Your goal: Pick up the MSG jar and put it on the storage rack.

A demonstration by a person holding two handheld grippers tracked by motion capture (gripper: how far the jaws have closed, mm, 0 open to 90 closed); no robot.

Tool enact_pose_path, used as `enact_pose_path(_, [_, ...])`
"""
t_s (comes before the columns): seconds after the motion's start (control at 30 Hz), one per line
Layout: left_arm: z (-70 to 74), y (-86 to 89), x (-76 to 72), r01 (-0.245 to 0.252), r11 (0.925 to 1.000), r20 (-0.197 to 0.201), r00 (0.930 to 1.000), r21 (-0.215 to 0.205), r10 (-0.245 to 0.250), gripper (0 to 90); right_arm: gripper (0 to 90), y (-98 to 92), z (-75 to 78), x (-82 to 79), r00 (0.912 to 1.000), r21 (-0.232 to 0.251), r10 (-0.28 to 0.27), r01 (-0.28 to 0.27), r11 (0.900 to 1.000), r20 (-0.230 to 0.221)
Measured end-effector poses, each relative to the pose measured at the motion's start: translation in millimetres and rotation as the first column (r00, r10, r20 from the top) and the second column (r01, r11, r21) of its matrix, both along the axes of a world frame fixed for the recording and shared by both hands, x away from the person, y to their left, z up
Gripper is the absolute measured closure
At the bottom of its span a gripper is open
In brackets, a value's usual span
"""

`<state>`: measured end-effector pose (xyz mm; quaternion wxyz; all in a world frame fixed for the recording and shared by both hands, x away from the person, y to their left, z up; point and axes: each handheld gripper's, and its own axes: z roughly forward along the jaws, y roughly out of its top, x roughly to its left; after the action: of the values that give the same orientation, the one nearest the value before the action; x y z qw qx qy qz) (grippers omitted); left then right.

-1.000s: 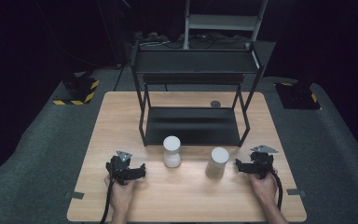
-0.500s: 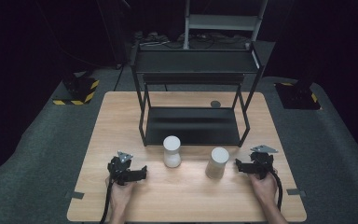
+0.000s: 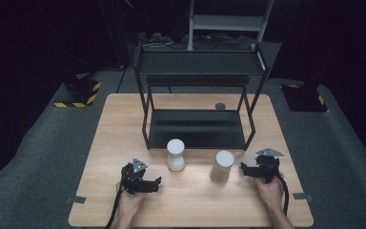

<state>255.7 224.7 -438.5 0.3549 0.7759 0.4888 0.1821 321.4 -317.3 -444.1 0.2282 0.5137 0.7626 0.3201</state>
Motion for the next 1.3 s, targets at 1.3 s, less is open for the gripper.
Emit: enact_pose_path(1.3, [10.6, -55.5, 31.6, 0.055, 0.9948, 0.082, 0.9955, -0.086, -0.048, 3.9, 3.0, -0.1, 0.0, 0.0, 1.0, 0.0, 0.0, 0.0, 1.0, 0.0])
